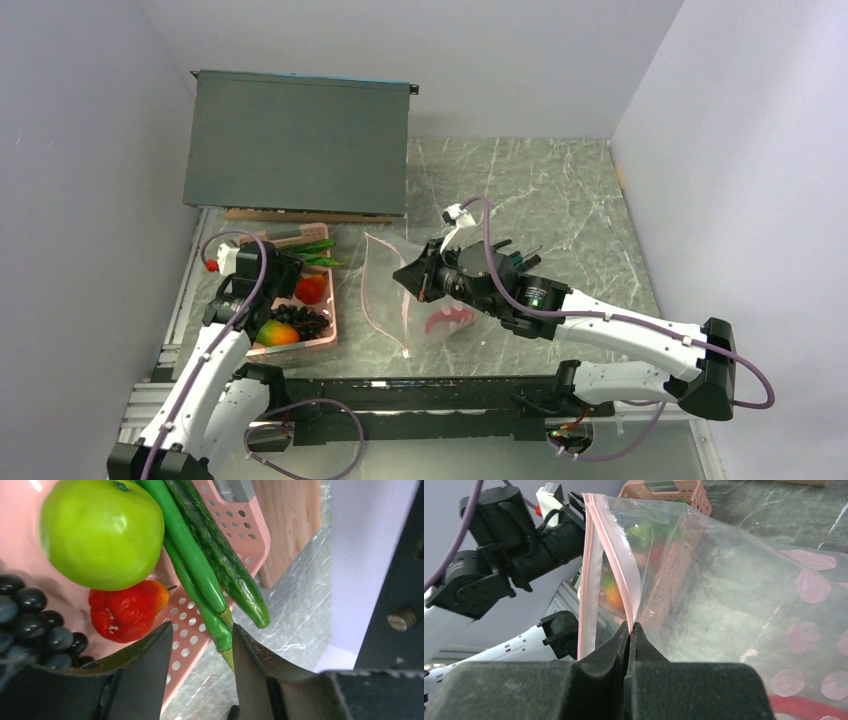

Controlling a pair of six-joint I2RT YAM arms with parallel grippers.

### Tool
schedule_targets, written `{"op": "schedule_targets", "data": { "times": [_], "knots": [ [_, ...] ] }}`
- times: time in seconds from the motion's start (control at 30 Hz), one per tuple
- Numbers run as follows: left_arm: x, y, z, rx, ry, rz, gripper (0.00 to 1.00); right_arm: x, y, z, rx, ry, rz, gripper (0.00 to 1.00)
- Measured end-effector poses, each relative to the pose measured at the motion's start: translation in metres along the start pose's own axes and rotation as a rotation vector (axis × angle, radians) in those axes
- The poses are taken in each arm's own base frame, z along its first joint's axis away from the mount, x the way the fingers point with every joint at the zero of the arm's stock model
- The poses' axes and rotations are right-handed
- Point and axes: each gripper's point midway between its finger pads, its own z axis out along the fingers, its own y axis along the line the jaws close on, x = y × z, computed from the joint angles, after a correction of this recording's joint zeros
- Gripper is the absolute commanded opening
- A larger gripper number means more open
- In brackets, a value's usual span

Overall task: Place the food in the zip-top bag and seal the zipper
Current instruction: Pick up the fake vegetable from the bin.

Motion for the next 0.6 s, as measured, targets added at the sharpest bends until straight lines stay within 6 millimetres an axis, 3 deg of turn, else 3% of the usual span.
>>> {"op": "schedule_targets", "data": {
  "times": [0.2, 0.6],
  "knots": [
    [0.007, 0.002, 0.021, 0.008, 0.045, -0.136, 0.5, 0.0, 0.0, 0.0, 0.001, -0.001, 0.0, 0.0],
    [0.019, -0.004, 0.043, -0.019, 0.101, -0.209, 0.47, 0.0, -0.002, 0.0, 0.002, -0.003, -0.003, 0.0]
  ]
}}
